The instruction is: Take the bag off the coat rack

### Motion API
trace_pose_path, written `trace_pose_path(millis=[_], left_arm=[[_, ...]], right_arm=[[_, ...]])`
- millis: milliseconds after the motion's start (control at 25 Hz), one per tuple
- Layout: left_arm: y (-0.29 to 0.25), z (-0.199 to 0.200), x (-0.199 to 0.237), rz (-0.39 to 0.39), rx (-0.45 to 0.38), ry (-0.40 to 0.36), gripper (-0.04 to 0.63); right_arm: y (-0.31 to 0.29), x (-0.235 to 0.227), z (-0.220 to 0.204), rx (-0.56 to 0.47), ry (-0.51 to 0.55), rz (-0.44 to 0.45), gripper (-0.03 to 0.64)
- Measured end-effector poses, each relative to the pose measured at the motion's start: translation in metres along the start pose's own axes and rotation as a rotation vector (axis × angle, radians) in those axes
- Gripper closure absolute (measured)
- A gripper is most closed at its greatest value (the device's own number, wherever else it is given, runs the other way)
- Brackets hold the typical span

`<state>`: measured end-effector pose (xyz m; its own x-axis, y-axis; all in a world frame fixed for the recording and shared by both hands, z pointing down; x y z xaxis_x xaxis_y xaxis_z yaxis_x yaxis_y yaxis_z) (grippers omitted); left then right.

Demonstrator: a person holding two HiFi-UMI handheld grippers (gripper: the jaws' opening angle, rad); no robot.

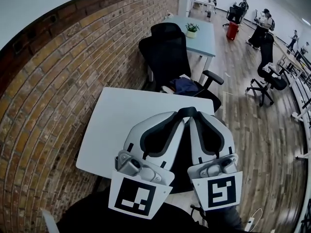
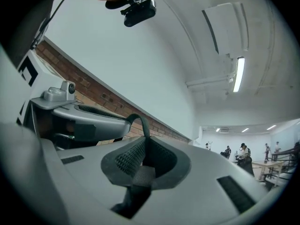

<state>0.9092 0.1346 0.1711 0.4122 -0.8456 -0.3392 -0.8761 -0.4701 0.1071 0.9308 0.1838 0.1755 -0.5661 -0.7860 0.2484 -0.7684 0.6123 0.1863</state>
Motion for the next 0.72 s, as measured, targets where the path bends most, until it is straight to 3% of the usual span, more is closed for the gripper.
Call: trace_pose_path(millis=[360, 720], left_arm=[[-0.023, -0.011, 0.009, -0.042, 0.002, 0.002, 0.554], [-0.041, -0.016, 0.006, 0.005, 0.043, -0.02, 0.554]], right_arm=[[-0.02, -0.012, -0.015, 0.022, 0.001, -0.008, 0.591], [-0.027, -0.028, -0.027, 0.003, -0.04, 0.036, 0.589]])
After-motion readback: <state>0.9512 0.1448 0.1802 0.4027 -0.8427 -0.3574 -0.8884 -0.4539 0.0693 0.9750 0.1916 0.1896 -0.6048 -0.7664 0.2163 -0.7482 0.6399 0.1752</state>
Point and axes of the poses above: the fingertips, and each gripper's own axes: y backward along the fingers, x to its left, z out of its top, the point moved 2 cm from there along y, backward along the fingers, and after that the axes turned 2 degrees about -y, right-handed, at the moved point
